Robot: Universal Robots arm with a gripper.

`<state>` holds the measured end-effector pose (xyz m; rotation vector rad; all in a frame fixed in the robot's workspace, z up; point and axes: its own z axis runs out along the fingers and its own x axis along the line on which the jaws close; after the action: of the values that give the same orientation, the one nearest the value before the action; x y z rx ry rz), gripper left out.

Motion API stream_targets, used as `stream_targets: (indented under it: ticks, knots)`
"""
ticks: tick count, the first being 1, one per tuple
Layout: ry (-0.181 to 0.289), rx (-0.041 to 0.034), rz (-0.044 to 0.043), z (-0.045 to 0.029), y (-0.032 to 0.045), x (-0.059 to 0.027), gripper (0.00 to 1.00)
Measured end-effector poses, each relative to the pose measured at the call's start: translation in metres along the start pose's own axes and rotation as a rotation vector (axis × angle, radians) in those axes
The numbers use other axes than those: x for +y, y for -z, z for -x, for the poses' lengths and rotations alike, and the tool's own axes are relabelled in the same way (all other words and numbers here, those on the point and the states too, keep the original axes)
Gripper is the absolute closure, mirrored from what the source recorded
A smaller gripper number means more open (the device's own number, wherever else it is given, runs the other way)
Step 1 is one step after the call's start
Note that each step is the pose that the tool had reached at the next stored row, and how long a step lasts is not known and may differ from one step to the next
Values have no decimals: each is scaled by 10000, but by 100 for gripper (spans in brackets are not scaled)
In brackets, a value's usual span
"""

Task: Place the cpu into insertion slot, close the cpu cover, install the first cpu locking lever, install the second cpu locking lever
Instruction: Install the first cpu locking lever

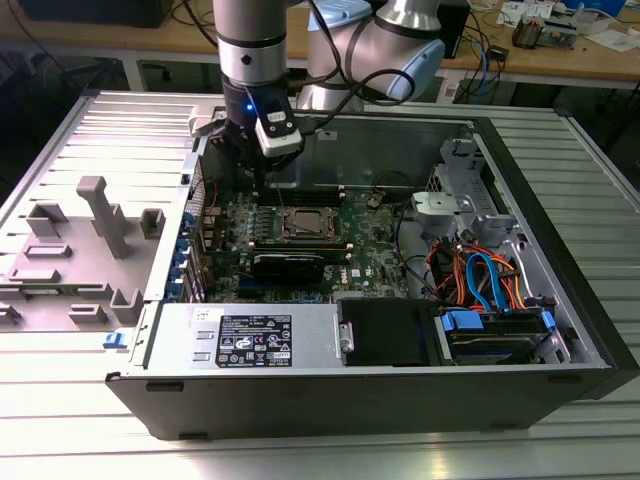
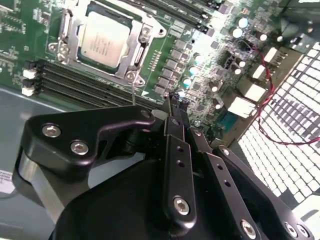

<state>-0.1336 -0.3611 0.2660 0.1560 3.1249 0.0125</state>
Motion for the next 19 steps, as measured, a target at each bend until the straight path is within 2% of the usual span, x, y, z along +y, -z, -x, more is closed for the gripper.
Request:
stream_targets:
  ticks: [1, 3, 8, 14, 19]
  knots:
    - [40, -79, 11, -1, -2, 11, 89]
    - [141, -79, 12, -2, -3, 23, 89]
    - [867, -72, 23, -4, -12, 36, 89]
    - [958, -72, 24, -1, -22, 106, 89]
    - [1028, -72, 26, 88, -32, 172, 89]
